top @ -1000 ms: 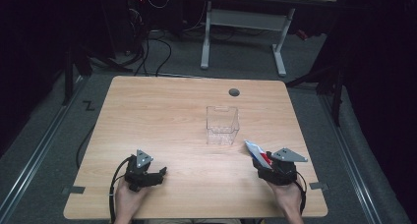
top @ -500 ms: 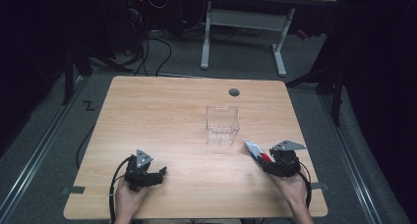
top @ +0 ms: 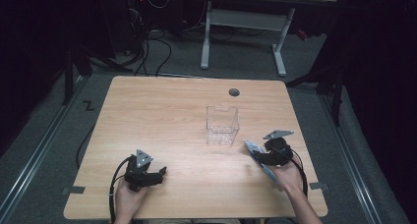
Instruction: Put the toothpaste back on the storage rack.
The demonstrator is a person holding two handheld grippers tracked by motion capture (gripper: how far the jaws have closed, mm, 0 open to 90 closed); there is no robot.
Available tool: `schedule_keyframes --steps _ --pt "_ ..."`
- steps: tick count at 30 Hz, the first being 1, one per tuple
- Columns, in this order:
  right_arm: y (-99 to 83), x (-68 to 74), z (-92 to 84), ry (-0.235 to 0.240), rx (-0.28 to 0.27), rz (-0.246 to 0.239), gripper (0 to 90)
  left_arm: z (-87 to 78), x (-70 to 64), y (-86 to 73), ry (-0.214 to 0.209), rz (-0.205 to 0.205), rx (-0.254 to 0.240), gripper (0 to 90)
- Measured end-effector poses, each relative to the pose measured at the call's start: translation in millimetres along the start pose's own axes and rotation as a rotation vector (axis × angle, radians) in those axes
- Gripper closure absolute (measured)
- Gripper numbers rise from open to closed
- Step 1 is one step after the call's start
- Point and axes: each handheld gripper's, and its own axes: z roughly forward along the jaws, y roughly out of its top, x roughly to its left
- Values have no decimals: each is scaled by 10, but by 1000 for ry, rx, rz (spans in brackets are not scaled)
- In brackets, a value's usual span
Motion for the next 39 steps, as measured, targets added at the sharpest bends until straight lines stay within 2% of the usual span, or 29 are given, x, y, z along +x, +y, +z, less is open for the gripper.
schedule_keyframes --steps 2,7,15,17,19,21,27,36,39 --pt "21 -5 34 -7 5 -15 460 0 0 0 0 0 0 203" --pt "52 -18 92 -6 31 -14 465 0 0 0 0 0 0 203" --pt "66 -69 218 13 109 -4 468 0 0 0 1 -1 0 204" --pt "66 -73 223 14 116 -2 469 0 0 0 1 -1 0 204" --pt "65 -79 238 34 126 9 473 0 0 0 0 -1 0 204" --pt "75 -57 241 11 134 -11 487 0 0 0 0 -1 0 204" --pt "84 -40 282 10 154 -18 499 0 0 0 0 -1 0 204" --pt "104 -48 374 37 196 -12 536 1 0 0 1 -1 0 204" --pt "118 -32 389 28 211 -17 536 1 0 0 1 -1 0 204"
